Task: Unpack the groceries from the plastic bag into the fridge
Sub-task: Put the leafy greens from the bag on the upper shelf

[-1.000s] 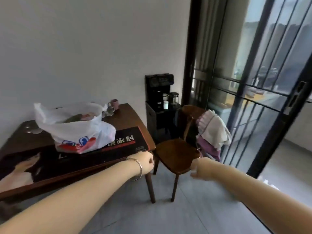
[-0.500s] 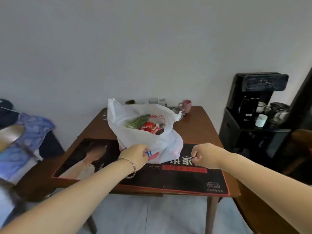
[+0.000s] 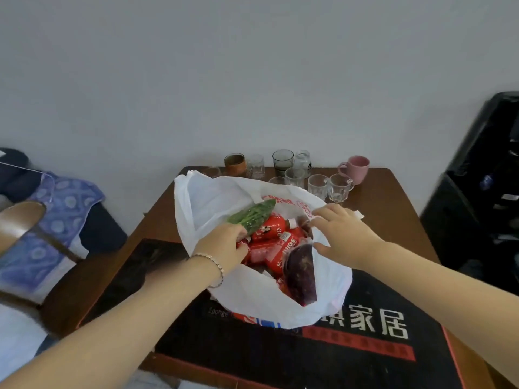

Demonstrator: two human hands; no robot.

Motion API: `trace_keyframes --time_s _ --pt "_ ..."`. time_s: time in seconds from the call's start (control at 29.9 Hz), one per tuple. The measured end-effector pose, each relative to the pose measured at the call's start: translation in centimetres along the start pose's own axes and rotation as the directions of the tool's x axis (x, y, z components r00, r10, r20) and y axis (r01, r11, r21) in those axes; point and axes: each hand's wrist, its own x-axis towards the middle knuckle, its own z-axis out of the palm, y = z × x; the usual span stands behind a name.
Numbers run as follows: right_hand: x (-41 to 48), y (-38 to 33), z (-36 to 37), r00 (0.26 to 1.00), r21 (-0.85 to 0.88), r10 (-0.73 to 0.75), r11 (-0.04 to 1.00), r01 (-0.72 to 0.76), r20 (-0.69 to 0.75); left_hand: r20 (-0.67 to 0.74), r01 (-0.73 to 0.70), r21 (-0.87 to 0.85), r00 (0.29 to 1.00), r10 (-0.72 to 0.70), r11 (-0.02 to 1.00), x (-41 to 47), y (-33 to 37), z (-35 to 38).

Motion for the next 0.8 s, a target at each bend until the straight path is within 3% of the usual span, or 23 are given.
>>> trace_keyframes --time_s 0.17,0.33,0.43,0.57,0.67,0.73,0.8 --pt "4.2 1.7 2.1 0.978 -0.039 0.178 0.984 -0.175 0.112 0.173 -0.019 0.234 0.985 -0.022 0.972 8.3 -2.9 2.0" --pt "6.2 2.7 2.5 0.92 0.133 0.364 0.914 -0.383 0.145 0.253 -0.008 0.201 0.966 -0.044 0.98 13.5 -5.4 5.0" --pt "6.8 2.8 2.7 0.891 0.194 0.436 0.87 -0.453 0.126 0.219 -0.081 0.182 0.975 0.04 0.98 14.5 -6.3 5.7" --pt "7.3 2.7 2.8 0.873 0.225 0.474 0.843 -0.488 0.116 0.154 -0.117 0.01 0.981 0.114 0.993 14.3 -6.9 4.5" --pt "7.9 2.7 2.7 0.86 0.219 0.491 0.832 -0.51 0.139 0.022 -0.135 -0.146 0.99 0.14 0.98 13.2 -6.9 3.2" --pt "7.9 2.5 2.9 0.829 0.154 0.547 0.815 -0.559 0.113 -0.073 -0.204 -0.233 0.979 0.192 0.951 12.3 -6.6 2.5" --pt "7.6 2.3 3.0 0.751 0.022 0.658 0.751 -0.66 0.062 -0.107 -0.257 -0.262 0.966 0.236 0.93 11.4 -6.4 2.0"
